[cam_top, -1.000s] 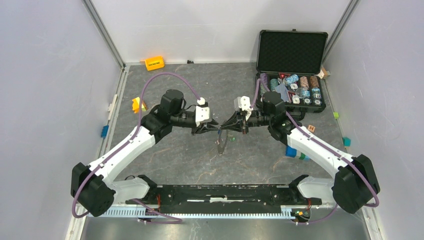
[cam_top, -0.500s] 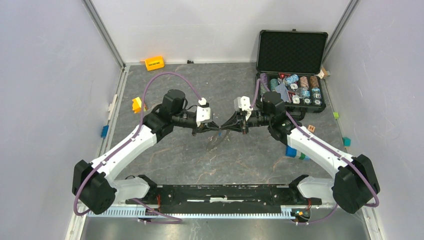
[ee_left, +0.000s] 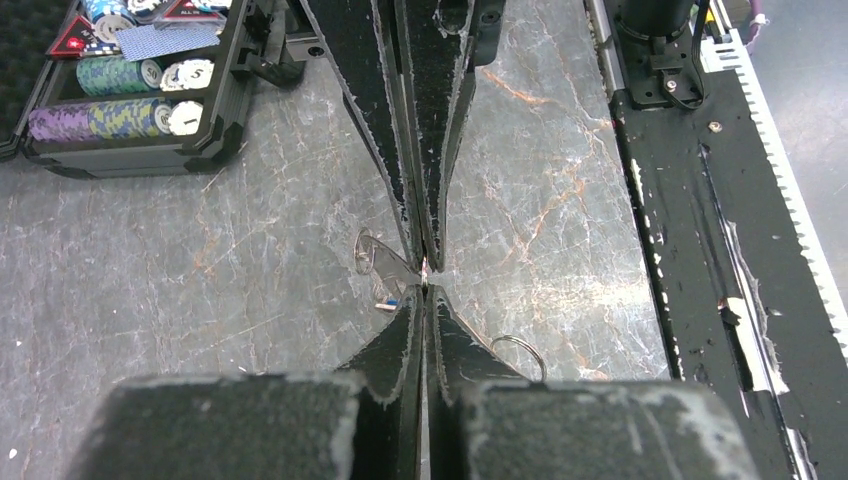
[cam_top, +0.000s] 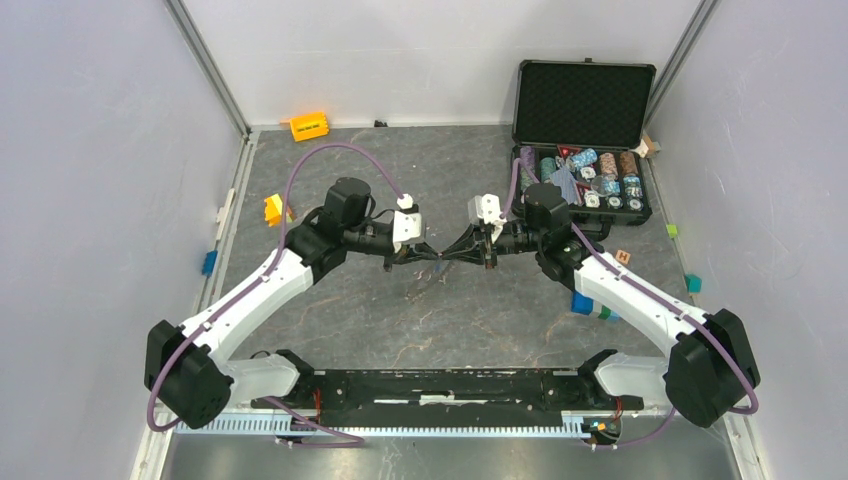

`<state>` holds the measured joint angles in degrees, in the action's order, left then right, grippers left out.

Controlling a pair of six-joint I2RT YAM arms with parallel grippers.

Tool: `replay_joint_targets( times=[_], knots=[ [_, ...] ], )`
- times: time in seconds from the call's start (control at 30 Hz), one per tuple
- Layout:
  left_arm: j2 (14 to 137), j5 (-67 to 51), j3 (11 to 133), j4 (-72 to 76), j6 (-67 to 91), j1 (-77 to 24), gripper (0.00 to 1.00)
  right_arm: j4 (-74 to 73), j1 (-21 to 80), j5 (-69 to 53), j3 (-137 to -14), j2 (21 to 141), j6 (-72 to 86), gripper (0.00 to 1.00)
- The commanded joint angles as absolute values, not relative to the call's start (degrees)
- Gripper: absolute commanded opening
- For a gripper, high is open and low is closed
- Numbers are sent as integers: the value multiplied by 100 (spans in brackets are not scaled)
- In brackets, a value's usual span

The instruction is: Put the keys on the keyring

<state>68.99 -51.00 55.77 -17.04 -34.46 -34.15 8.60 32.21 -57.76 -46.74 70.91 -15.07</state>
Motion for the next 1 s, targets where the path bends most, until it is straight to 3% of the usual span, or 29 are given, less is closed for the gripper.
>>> replay_joint_targets(
  times=[0.0, 0.43, 0.97],
  knots=[
    [6853, -5259, 6009, -1743, -3169, -3436, 2, 851, 3199, -5533, -4737, 7052, -1734, 3],
    [6898, -4960, 6235, -2022, -3040, -3465, 2, 589, 3295, -5358, -4795, 7101, -1952, 9],
    [6909, -4632, 6183, -2232, -3272, -3619, 2, -118, 3344, -5383, -5265, 7025, -2355, 28]
  ],
)
